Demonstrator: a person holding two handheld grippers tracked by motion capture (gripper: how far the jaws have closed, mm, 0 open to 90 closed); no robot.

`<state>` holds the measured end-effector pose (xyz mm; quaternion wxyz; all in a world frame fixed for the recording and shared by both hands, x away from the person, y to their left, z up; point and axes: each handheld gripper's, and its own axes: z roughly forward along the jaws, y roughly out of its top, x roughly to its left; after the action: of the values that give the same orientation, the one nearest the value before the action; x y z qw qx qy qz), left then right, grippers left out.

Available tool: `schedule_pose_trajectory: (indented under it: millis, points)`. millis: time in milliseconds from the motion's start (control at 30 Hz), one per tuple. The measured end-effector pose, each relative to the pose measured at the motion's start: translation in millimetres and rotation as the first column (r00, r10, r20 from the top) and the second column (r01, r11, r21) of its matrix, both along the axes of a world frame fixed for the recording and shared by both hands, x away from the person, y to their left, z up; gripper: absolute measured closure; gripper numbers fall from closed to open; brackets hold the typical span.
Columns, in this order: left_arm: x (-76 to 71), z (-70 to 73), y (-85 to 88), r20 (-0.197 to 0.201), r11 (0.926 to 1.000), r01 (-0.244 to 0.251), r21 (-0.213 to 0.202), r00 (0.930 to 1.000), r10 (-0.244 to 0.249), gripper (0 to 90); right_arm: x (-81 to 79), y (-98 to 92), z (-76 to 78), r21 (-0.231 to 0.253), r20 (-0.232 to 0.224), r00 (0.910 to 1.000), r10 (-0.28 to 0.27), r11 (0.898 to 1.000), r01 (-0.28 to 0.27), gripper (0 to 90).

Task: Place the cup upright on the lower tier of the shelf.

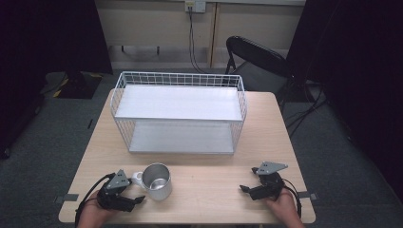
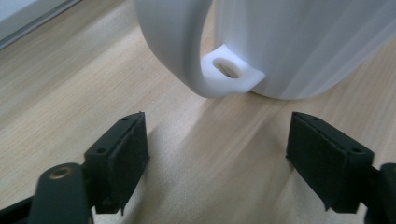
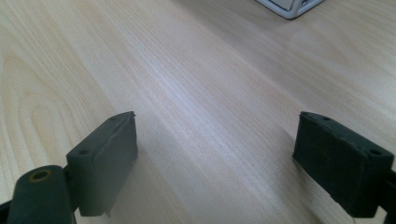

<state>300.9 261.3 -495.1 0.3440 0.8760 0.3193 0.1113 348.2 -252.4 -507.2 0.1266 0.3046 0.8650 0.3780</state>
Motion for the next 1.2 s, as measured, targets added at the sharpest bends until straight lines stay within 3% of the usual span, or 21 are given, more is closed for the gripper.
schedule_pose_trajectory:
  millis: [233,567,700,1167,1200]
  points:
    - [0.7,7.2,2.5,-0.01,1.0,0.008,-0.002,0.9999,-0.008,25.5,-0.1,-0.1,0.0,0.0,0.0,1.0,0.0,1.0,0.0,12.7]
    - [3.6,24.4,10.1,0.044,0.9991,0.008,-0.041,0.999,-0.006,23.7,-0.1,-0.1,0.0,0.0,0.0,1.0,-0.001,1.0,0.001,12.7]
    - [7.6,32.1,8.0,0.07,0.9966,0.031,-0.076,0.9972,-0.026,23.6,-0.1,-0.1,0.0,0.0,0.0,1.0,0.0,1.0,0.0,12.7]
    - [14.2,37.4,4.9,0.079,0.9935,0.068,-0.091,0.995,-0.061,27.3,-0.5,-0.2,0.0,0.0,-0.001,1.0,-0.004,1.0,0.004,12.7]
    - [14.2,37.9,4.9,0.077,0.9927,0.09,-0.08,0.9934,-0.084,28.2,-0.6,-0.2,0.0,0.0,-0.001,1.0,-0.005,1.0,0.005,12.7]
